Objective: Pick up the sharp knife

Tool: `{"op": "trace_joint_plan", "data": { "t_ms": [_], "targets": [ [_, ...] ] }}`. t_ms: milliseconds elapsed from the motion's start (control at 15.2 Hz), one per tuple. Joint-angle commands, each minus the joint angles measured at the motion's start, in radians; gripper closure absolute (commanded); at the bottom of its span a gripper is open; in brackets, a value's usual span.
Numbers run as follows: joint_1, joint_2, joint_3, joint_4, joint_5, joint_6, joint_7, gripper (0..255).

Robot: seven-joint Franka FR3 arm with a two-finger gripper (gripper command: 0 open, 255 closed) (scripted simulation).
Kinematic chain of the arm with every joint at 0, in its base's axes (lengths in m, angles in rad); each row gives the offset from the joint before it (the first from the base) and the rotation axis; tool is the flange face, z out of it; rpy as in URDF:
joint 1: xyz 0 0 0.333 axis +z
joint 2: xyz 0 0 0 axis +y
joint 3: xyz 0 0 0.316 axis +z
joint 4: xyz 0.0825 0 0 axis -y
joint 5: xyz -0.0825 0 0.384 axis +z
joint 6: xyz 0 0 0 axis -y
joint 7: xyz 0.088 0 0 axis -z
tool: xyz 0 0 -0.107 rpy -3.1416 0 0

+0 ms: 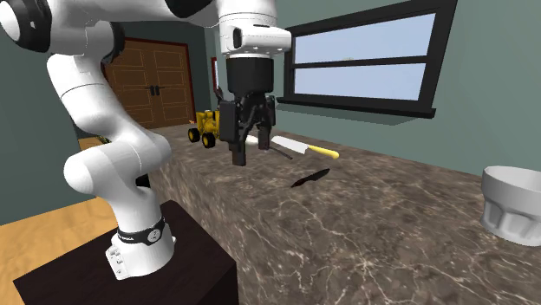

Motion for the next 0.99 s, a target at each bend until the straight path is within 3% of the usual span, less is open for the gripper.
{"op": "trace_joint_plan", "data": {
  "t_ms": [0,924],
  "targets": [
    [0.03,0.051,0.015,0.02,0.014,0.02,-0.033,0],
    [0.215,0.35,0.145,0.147,0.084,0.118,-0.245,0]
  ]
}}
